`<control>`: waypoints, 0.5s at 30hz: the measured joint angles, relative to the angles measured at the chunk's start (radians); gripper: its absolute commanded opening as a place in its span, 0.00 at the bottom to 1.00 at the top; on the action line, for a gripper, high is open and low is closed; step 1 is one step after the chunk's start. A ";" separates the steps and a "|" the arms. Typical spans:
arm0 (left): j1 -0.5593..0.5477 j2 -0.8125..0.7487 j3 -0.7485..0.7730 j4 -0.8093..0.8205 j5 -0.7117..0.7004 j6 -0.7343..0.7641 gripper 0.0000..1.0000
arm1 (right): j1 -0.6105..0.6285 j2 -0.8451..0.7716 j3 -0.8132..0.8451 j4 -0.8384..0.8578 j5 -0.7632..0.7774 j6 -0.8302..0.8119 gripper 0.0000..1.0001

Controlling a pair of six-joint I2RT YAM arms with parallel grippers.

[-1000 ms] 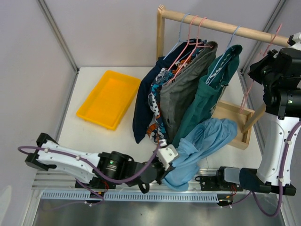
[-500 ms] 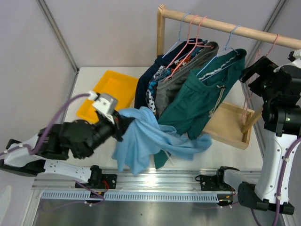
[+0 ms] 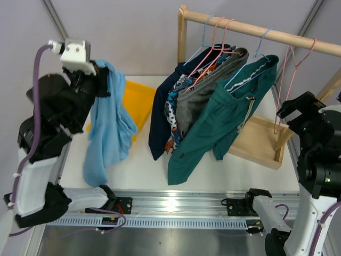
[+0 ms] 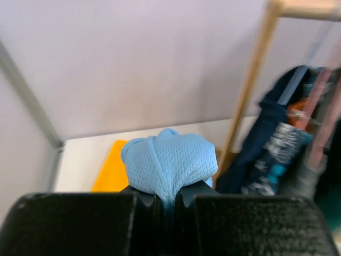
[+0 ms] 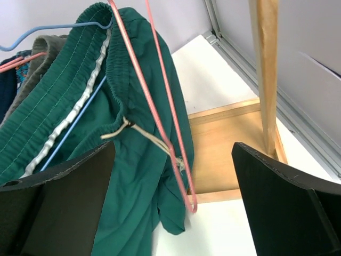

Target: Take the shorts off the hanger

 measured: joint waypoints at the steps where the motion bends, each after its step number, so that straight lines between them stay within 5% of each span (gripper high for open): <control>1: 0.067 0.038 0.038 -0.008 0.039 0.008 0.00 | 0.000 -0.016 -0.007 -0.001 -0.001 0.000 0.99; 9: 0.507 0.437 0.441 -0.019 0.336 -0.021 0.00 | 0.001 -0.097 -0.093 -0.002 -0.048 0.020 0.99; 15: 0.646 0.609 0.449 0.097 0.383 -0.054 0.00 | 0.042 -0.128 -0.126 -0.006 -0.046 0.018 0.99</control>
